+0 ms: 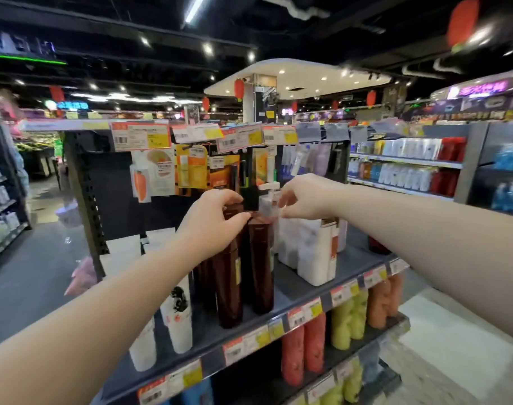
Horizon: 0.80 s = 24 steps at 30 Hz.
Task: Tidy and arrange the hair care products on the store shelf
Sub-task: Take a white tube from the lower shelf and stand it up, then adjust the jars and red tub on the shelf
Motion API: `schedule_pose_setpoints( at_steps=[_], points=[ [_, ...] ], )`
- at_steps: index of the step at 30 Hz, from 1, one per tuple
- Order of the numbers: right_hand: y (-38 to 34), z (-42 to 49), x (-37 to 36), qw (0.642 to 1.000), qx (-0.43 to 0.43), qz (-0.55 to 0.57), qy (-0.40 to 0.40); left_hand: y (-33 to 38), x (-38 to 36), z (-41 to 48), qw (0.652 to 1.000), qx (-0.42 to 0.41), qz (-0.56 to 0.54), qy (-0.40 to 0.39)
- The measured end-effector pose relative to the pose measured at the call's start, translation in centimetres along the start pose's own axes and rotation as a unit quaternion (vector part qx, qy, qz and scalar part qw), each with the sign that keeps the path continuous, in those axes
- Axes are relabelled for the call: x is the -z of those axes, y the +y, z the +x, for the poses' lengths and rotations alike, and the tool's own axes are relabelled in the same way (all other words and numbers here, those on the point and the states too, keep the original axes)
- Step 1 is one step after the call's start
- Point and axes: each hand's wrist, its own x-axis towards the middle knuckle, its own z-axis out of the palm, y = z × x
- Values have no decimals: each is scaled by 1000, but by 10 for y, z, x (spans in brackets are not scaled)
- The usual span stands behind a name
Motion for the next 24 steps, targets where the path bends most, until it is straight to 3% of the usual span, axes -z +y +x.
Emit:
schedule_pose_setpoints(
  at_steps=[9, 24],
  points=[
    [87, -55, 13, 996, -85, -12, 0, 56, -64, 0, 999, -30, -33, -5],
    [306, -124, 5, 994, -81, -8, -68, 167, -254, 22, 994, 61, -76, -51]
  ],
)
